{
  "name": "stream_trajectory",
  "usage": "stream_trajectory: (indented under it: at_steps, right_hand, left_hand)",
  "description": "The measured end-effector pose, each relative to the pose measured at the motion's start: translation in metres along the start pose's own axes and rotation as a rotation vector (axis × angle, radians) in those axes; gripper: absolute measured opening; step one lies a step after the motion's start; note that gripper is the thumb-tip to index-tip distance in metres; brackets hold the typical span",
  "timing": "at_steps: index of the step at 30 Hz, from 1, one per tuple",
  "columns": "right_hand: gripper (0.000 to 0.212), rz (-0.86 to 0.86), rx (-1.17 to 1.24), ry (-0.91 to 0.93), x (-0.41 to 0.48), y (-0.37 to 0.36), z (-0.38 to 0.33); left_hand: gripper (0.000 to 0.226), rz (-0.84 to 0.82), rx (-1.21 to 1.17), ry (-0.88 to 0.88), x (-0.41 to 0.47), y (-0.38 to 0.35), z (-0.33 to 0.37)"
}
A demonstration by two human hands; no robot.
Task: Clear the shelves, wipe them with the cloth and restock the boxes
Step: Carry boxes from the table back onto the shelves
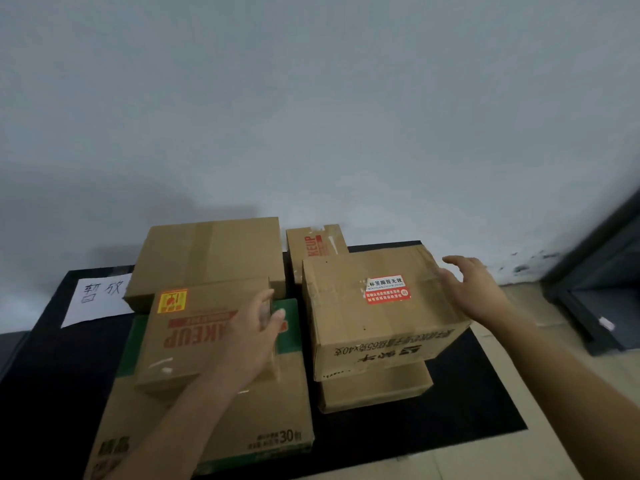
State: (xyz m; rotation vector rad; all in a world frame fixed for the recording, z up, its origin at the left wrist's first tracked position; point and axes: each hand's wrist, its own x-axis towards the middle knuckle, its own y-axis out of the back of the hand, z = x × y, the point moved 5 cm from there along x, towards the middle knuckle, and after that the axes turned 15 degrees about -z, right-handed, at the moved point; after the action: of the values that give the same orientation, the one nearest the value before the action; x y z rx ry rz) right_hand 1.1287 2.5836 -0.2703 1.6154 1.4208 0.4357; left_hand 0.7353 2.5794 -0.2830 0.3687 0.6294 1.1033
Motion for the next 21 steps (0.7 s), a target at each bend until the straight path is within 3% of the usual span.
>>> stream_trajectory:
  at_steps: [7, 12, 17, 21]
  right_hand:
    - [0.061, -0.084, 0.168, -0.131, 0.014, -0.018, 0.034]
    - [0.074, -0.198, 0.374, -0.215, 0.022, -0.037, 0.059]
    - [0.052, -0.267, 0.643, -0.234, 0.02, -0.056, 0.065]
    - [0.045, -0.256, 0.738, -0.226, 0.012, -0.051, 0.06]
  left_hand:
    - [0.083, -0.228, -0.242, 0.148, 0.044, -0.062, 0.007]
    - [0.097, -0.278, -0.525, 0.228, 0.058, -0.083, -0.003]
    - [0.064, -0.322, -0.611, 0.175, 0.058, -0.097, 0.003]
    - [0.056, -0.301, -0.633, 0.133, 0.056, -0.095, 0.013]
